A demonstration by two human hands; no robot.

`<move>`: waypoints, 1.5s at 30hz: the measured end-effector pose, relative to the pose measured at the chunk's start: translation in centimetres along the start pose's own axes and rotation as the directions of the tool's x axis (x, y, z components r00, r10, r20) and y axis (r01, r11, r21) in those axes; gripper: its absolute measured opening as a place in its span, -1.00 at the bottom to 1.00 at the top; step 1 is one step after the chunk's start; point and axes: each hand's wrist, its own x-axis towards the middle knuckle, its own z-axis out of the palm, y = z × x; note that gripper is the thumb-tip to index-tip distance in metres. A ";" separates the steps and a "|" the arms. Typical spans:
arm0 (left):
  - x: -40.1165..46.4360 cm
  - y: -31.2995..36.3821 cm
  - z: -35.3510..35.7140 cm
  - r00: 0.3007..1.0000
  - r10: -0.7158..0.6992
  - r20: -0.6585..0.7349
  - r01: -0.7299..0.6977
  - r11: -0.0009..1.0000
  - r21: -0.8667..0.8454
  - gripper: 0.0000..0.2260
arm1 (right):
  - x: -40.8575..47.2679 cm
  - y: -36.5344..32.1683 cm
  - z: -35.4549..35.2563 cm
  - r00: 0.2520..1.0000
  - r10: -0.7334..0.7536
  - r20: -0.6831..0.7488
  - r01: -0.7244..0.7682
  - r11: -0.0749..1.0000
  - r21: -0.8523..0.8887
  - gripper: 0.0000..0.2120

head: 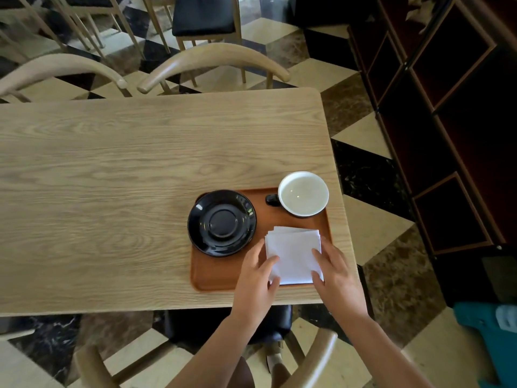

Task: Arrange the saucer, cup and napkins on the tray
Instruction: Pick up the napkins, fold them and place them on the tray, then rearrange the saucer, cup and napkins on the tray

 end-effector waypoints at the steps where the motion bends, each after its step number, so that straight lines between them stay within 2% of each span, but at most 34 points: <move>1: -0.1 -0.1 0.1 0.999 0.049 0.007 -0.049 0.998 0.047 -0.68 | -0.1 0.3 0.2 0.998 -0.059 0.008 0.059 0.997 -0.051 -0.61; 3: -0.4 -0.3 0.2 0.990 0.123 0.062 -0.130 0.984 0.120 -0.66 | -0.2 0.5 0.4 0.988 -0.151 0.027 0.153 0.981 -0.119 -0.68; 5: -0.6 -0.4 0.2 0.982 0.143 0.120 -0.163 0.971 0.174 -0.66 | -0.2 0.7 0.5 0.983 -0.166 0.080 0.178 0.966 -0.186 -0.59; 10: -1.4 -0.7 -0.3 0.961 0.098 0.258 -0.175 0.939 0.296 -0.54 | -0.2 0.2 0.1 0.979 -0.120 0.163 0.159 0.956 -0.248 -0.56; 12: -1.5 -0.5 -0.7 0.941 0.059 0.334 -0.174 0.929 0.326 -0.50 | -0.2 -0.3 -0.1 0.982 -0.108 0.157 0.148 0.953 -0.264 -0.61; 15: -1.4 0.0 -1.5 0.928 0.041 0.370 -0.188 0.910 0.370 -0.49 | -0.3 -1.6 -0.3 0.986 -0.056 0.156 0.099 0.954 -0.282 -0.50; 17: -1.3 0.1 -2.1 0.930 0.045 0.364 -0.191 0.907 0.376 -0.50 | -0.1 -2.3 -0.3 0.991 -0.063 0.118 0.094 0.955 -0.281 -0.49; 22: -1.3 -1.4 -5.1 0.976 0.034 0.213 -0.120 0.907 0.404 -0.51 | 1.5 -5.4 -0.2 0.996 -0.084 0.039 0.092 0.951 -0.295 -0.55; 27: -2.0 -5.0 -8.3 0.982 -0.105 0.155 0.029 0.903 0.430 -0.51 | 2.7 -8.4 0.5 0.987 -0.160 0.015 0.157 0.947 -0.279 -0.54; 30: -2.2 -6.4 -9.6 0.973 -0.171 0.158 0.084 0.891 0.446 -0.51 | 3.4 -10.3 1.5 0.967 -0.219 0.133 0.250 0.923 -0.293 -0.46; 32: -2.2 -7.0 -9.8 0.961 -0.190 0.199 0.070 0.868 0.491 -0.50 | 3.9 -11.4 2.4 0.934 -0.264 0.242 0.336 0.882 -0.332 -0.44; 34: -2.3 -7.3 -9.8 0.947 -0.196 0.255 0.035 0.851 0.524 -0.49 | 4.3 -12.2 2.9 0.909 -0.256 0.329 0.360 0.879 -0.312 -0.46; 45: -2.4 -7.6 -9.9 0.937 -0.195 0.291 0.011 0.848 0.531 -0.49 | 4.2 -12.6 3.1 0.897 -0.232 0.376 0.362 0.874 -0.324 -0.45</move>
